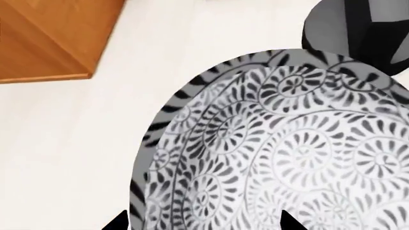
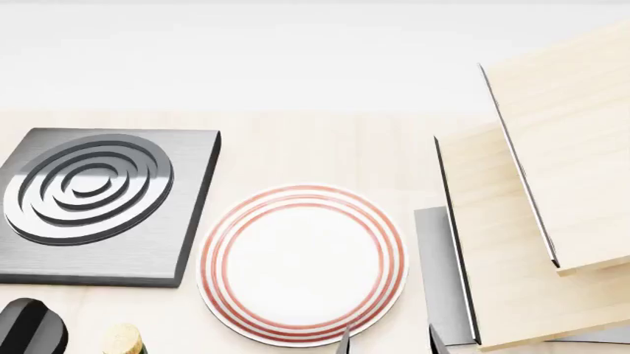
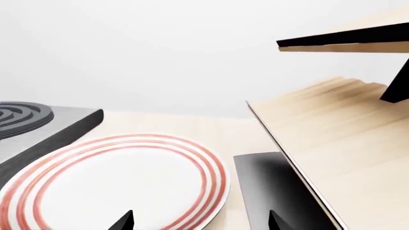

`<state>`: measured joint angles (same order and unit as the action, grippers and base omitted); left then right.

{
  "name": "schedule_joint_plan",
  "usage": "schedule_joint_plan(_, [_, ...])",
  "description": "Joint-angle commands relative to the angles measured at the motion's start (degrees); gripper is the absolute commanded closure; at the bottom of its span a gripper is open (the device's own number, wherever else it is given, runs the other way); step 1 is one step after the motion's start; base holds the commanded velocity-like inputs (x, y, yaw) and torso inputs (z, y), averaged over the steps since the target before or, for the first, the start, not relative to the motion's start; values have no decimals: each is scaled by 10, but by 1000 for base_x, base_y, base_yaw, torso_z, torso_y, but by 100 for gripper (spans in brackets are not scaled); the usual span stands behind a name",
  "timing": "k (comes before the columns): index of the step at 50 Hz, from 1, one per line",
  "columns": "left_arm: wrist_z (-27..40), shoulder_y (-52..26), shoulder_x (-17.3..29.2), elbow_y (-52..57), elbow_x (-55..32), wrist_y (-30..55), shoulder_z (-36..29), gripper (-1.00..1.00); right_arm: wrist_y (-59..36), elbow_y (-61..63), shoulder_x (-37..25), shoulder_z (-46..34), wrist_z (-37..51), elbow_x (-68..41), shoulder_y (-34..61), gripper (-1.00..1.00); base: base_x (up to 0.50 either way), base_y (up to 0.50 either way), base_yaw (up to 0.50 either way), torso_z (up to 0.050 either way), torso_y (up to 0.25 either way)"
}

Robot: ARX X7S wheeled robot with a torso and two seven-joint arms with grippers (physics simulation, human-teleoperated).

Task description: Pick up the akita bowl and put it on the plate.

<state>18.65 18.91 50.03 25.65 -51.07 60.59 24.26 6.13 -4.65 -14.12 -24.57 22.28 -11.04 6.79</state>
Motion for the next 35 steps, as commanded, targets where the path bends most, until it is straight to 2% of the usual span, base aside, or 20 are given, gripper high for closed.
schedule_joint_plan(1, [-4,6,-3,-16,11,-5,-18,-100,3,-8,1,-4,1,0,3,-100,0,0,0,0,0])
schedule_joint_plan(2, [-5,5,-3,-18,11,-5,-19,-100,3,-9,1,-4,1,0,3,-100,0,0,0,0,0])
schedule_joint_plan(3, [-7,6,-3,-20,13,-7,-24,100,3,-8,1,-4,1,-1,3,-100,0,0,0,0,0])
schedule_joint_plan(10, [-9,3,-1,-24,22,-10,-40,100,2,-8,0,-6,3,-2,3,-100,2,0,-1,0,0])
schedule_joint_plan(35, [9,17,1,7,13,-3,-7,100,4,-11,-2,-10,6,-6,5,-100,1,0,-1,-2,0])
